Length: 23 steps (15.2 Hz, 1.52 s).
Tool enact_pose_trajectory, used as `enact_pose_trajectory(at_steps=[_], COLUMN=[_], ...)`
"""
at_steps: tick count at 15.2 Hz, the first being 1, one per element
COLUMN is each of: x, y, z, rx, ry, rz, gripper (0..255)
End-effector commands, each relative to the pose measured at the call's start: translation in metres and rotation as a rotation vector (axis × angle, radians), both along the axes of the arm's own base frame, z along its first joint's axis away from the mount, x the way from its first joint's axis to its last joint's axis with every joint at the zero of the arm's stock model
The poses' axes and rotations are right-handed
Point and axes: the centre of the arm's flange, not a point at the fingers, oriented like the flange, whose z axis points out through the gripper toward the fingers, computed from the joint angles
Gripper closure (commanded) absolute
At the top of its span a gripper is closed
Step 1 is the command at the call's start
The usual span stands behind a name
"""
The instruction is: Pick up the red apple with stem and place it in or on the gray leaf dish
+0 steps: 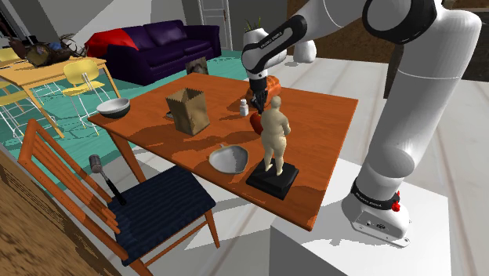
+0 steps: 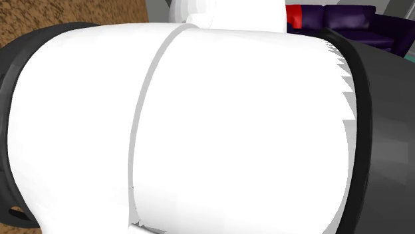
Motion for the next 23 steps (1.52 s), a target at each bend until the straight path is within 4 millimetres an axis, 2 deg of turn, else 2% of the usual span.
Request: enact_pose_trajectory(at_steps=[1,5,23], x=[0.0,0.0,0.0], y=[0.0,0.0,0.0], z=[0.0,0.0,0.095], rx=[0.0,0.0,0.0], ry=[0.0,0.0,0.0], rz=[0.0,0.0,0.0], gripper=[255,255,255])
